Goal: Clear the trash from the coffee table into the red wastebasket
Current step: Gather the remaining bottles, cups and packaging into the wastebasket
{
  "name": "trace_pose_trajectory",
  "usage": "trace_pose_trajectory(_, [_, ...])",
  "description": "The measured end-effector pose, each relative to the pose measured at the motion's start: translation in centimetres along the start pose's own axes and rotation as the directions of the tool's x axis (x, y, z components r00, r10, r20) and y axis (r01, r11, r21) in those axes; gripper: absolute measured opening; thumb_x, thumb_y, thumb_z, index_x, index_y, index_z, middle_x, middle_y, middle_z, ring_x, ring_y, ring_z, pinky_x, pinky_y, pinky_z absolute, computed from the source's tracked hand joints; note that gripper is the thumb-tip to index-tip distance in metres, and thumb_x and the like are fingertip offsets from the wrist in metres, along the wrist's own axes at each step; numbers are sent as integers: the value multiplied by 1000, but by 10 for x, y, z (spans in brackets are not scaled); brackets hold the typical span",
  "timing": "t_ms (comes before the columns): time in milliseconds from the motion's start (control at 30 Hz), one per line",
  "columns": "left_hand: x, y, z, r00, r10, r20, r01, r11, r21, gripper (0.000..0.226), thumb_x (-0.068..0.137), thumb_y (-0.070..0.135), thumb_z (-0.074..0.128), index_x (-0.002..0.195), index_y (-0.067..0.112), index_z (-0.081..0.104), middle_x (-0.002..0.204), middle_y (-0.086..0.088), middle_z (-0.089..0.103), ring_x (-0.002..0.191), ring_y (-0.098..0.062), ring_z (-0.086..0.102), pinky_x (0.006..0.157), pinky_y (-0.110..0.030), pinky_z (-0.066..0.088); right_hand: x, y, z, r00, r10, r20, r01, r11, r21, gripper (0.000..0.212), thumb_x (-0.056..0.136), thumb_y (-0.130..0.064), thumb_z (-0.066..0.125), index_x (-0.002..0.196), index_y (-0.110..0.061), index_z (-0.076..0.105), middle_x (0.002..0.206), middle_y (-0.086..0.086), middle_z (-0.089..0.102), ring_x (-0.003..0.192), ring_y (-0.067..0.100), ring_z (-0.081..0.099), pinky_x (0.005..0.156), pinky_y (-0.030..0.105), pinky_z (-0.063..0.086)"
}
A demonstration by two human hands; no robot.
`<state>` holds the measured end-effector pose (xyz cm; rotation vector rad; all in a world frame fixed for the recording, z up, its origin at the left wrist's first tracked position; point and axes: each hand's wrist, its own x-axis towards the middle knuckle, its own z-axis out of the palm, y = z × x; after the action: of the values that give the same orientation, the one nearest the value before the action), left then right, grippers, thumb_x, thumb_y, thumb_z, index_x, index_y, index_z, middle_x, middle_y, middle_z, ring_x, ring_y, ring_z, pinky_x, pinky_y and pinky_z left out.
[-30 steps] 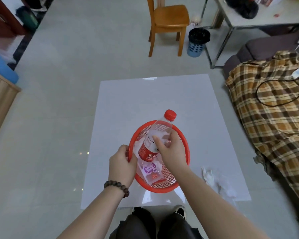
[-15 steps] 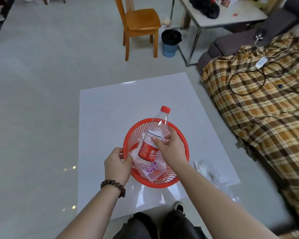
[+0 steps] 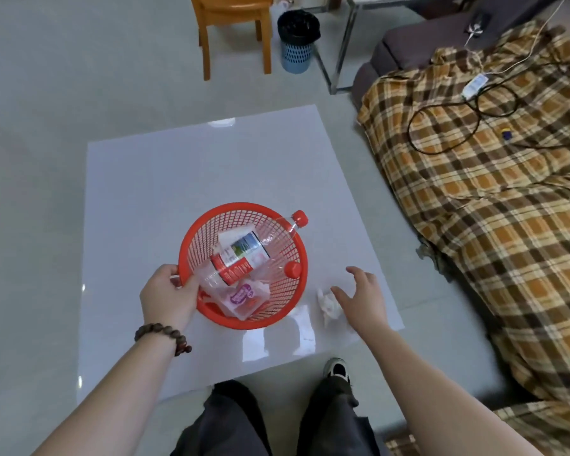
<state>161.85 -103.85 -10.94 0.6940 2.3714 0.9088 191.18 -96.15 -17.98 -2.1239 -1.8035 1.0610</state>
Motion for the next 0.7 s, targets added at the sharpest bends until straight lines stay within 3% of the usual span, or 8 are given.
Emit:
trace_pose_trajectory(133, [-28,-2,25,988,-112,-108,105,992,-72,6,77,24,65,76,25,60,76,-1,67,70,-25,67,67,-41,57,26,49,-3,976,-38,216,89,969,-232,64,85,-35,63,141,-30,31,149,4,26,132,27,28,103,37,37])
trace_pose_trajectory(267, [-58,-6,46,946,-277,-168,241,948,-208,9,70,27,68,77,23,64,82,-8,70,75,-32,69,70,-49,58,41,76,0,896,-12,443,191,913,-361,80,84,-35,64,145,-41,13,157,-2,5,140,26,14,102,42,42])
trace_pose_trajectory(367, [-73,-9,56,910,-369,-188,301,901,-312,5,74,19,69,76,19,64,82,-12,70,69,-29,69,52,-33,57,50,89,11,851,1,525,256,873,-416,86,85,-21,65,146,-41,8,157,-1,0,139,27,16,99,38,44])
trace_pose_trajectory(500, [-86,-10,63,885,-399,-238,308,887,-344,5,81,14,67,82,17,63,76,-3,67,62,-20,67,39,-18,48,58,106,30,862,19,506,257,845,-469,68,83,6,52,140,-25,29,151,4,15,127,28,30,87,33,47])
trace_pose_trajectory(700, [-92,-18,67,883,-399,-248,310,891,-332,11,78,15,68,73,21,61,73,-4,68,61,-24,67,42,-23,52,68,117,34,917,-21,398,191,900,-392,34,82,6,41,110,-7,55,116,12,54,105,28,47,78,30,40])
